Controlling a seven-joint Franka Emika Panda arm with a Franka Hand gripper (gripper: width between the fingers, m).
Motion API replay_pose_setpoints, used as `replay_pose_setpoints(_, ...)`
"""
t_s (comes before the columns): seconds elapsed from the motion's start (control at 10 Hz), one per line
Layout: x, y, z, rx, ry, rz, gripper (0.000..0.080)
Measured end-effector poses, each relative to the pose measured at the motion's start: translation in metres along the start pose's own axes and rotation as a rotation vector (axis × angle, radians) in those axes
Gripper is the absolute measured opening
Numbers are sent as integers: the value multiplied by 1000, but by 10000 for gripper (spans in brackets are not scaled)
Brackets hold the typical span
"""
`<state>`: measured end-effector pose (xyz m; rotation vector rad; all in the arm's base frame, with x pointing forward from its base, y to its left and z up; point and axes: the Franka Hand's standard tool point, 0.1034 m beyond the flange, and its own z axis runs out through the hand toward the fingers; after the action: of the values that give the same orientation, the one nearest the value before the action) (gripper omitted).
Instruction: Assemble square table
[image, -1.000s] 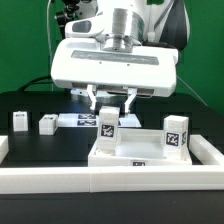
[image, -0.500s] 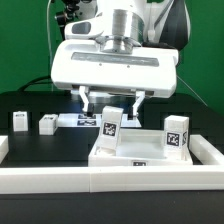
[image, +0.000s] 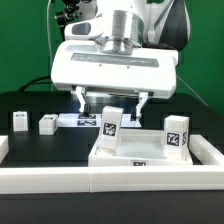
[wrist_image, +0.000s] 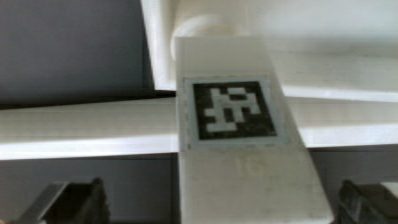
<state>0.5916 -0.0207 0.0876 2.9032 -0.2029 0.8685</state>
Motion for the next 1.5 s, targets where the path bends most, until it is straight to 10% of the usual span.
replay_pose_setpoints(0.7, 8, 2, -7, 12, -28, 6, 649)
replay_pose_setpoints(1.5, -1, -3, -1, 100, -516, 38, 649)
